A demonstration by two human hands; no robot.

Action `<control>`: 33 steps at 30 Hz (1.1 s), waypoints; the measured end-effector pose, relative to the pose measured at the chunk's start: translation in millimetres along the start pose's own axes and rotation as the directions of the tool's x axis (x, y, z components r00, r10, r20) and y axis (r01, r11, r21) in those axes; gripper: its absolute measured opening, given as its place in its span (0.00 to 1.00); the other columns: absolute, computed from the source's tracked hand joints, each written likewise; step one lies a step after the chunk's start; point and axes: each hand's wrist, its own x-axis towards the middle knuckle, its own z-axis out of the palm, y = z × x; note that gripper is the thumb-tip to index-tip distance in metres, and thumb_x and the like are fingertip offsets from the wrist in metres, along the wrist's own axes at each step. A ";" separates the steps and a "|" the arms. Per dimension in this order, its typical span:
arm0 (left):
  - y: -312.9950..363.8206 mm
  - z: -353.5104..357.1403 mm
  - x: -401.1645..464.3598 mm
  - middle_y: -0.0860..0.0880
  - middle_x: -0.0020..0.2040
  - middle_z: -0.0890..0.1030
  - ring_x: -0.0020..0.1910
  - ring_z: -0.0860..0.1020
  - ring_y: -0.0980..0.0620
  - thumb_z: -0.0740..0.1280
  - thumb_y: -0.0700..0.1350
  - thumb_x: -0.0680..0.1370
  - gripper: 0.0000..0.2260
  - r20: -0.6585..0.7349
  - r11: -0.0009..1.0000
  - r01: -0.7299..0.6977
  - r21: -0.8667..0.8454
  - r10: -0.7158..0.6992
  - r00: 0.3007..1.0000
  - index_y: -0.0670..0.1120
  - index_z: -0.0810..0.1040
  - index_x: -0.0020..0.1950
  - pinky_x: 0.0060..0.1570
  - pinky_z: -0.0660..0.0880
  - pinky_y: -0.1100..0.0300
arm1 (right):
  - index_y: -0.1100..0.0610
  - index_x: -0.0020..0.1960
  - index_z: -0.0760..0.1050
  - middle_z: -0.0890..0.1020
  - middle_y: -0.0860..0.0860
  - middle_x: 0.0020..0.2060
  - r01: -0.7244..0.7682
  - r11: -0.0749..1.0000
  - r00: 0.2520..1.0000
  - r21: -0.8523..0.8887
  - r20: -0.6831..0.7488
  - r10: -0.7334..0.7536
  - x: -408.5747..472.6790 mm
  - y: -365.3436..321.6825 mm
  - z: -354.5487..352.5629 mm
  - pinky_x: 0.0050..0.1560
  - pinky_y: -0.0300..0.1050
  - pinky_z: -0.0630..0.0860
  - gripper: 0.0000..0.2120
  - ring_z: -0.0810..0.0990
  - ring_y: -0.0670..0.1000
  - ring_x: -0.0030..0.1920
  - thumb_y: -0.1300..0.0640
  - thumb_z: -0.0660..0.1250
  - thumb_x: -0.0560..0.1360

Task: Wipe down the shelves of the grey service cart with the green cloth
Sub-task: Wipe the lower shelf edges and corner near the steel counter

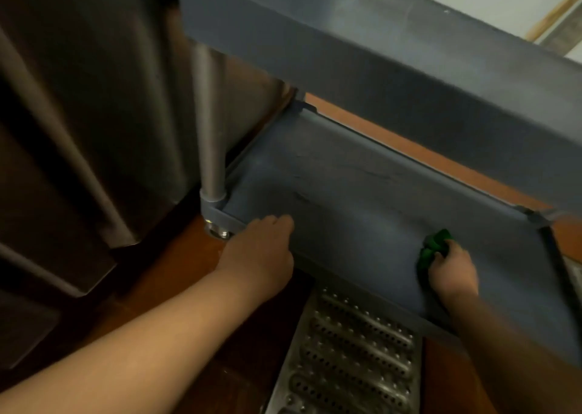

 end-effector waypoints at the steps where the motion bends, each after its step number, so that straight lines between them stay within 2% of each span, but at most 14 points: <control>1: -7.9 -3.3 -1.5 0.50 0.62 0.72 0.62 0.71 0.49 0.61 0.44 0.78 0.17 0.004 1.000 0.008 -0.013 -0.008 1.000 0.52 0.67 0.67 0.58 0.72 0.53 | 0.62 0.74 0.66 0.72 0.67 0.67 0.013 1.000 1.000 0.000 -0.001 -0.013 -1.7 -13.2 5.1 0.64 0.60 0.71 0.22 0.73 0.70 0.64 0.57 0.60 0.81; 4: -16.7 -10.7 -2.5 0.50 0.63 0.72 0.62 0.70 0.49 0.61 0.44 0.78 0.18 0.032 0.999 0.022 -0.050 -0.020 0.999 0.52 0.66 0.68 0.59 0.72 0.52 | 0.62 0.73 0.67 0.72 0.67 0.67 0.027 1.000 1.000 0.014 0.004 -0.027 -6.3 -40.3 13.6 0.63 0.62 0.72 0.22 0.73 0.70 0.63 0.57 0.60 0.81; 9: -38.8 -29.4 4.6 0.50 0.61 0.72 0.60 0.70 0.48 0.60 0.42 0.78 0.15 -0.083 0.998 0.008 -0.068 -0.014 0.996 0.52 0.67 0.64 0.57 0.72 0.51 | 0.61 0.73 0.67 0.74 0.66 0.67 0.119 0.991 0.992 0.065 0.021 -0.121 -19.3 -100.8 34.3 0.63 0.61 0.72 0.21 0.74 0.68 0.63 0.57 0.60 0.81; 13: -50.9 -45.9 8.5 0.52 0.59 0.72 0.57 0.71 0.49 0.60 0.42 0.79 0.14 -0.103 0.990 0.064 -0.122 -0.076 0.992 0.54 0.67 0.62 0.55 0.74 0.50 | 0.61 0.73 0.68 0.74 0.66 0.67 0.185 0.979 0.982 0.079 0.018 -0.187 -33.2 -151.1 52.0 0.65 0.58 0.71 0.22 0.74 0.68 0.63 0.57 0.60 0.81; 15: -56.4 -50.9 8.8 0.52 0.59 0.71 0.56 0.72 0.50 0.59 0.42 0.79 0.13 -0.107 0.988 0.082 -0.135 -0.096 0.990 0.54 0.67 0.63 0.53 0.74 0.53 | 0.61 0.73 0.68 0.74 0.66 0.66 0.215 0.972 0.975 0.095 0.031 -0.219 -40.1 -175.1 57.2 0.64 0.58 0.71 0.21 0.74 0.68 0.63 0.57 0.60 0.81; 19: -70.3 -58.1 8.4 0.51 0.62 0.71 0.56 0.73 0.49 0.59 0.43 0.80 0.15 -0.088 0.974 0.166 -0.157 -0.181 0.980 0.55 0.67 0.65 0.54 0.76 0.50 | 0.59 0.70 0.70 0.75 0.64 0.64 0.264 0.952 0.958 0.158 0.075 -0.278 -57.1 -222.6 67.6 0.62 0.60 0.74 0.20 0.76 0.67 0.60 0.55 0.59 0.80; 22: -78.9 -61.0 7.1 0.52 0.65 0.70 0.59 0.73 0.50 0.60 0.42 0.79 0.17 -0.066 0.968 0.183 -0.174 -0.197 0.978 0.56 0.66 0.67 0.57 0.76 0.49 | 0.56 0.69 0.71 0.78 0.61 0.62 0.341 0.918 0.928 0.200 0.086 -0.364 -73.5 -259.4 78.0 0.59 0.60 0.76 0.19 0.78 0.64 0.58 0.54 0.59 0.79; 26: -83.0 -61.4 7.8 0.53 0.68 0.69 0.63 0.71 0.51 0.60 0.42 0.79 0.19 -0.069 0.971 0.163 -0.174 -0.177 0.982 0.56 0.65 0.69 0.60 0.74 0.49 | 0.51 0.74 0.67 0.74 0.56 0.68 0.507 0.842 0.842 0.185 0.104 -0.529 -100.5 -308.6 93.8 0.65 0.57 0.73 0.22 0.75 0.60 0.64 0.59 0.59 0.81; 30: -73.9 -56.7 5.8 0.53 0.66 0.71 0.61 0.72 0.52 0.60 0.43 0.79 0.18 -0.082 0.971 0.183 -0.152 -0.197 0.977 0.56 0.66 0.67 0.59 0.75 0.49 | 0.50 0.76 0.65 0.70 0.54 0.73 0.626 0.764 0.751 0.156 0.145 -0.644 -112.6 -316.4 97.0 0.69 0.56 0.69 0.24 0.70 0.58 0.69 0.53 0.61 0.81; 33: -55.3 -47.8 1.1 0.53 0.61 0.72 0.56 0.74 0.52 0.61 0.44 0.79 0.16 -0.107 0.978 0.175 -0.116 -0.188 0.976 0.56 0.67 0.66 0.55 0.76 0.51 | 0.50 0.77 0.62 0.68 0.53 0.74 0.603 0.792 0.780 0.095 0.139 -0.610 -102.8 -292.1 87.4 0.68 0.55 0.68 0.23 0.68 0.58 0.70 0.54 0.58 0.82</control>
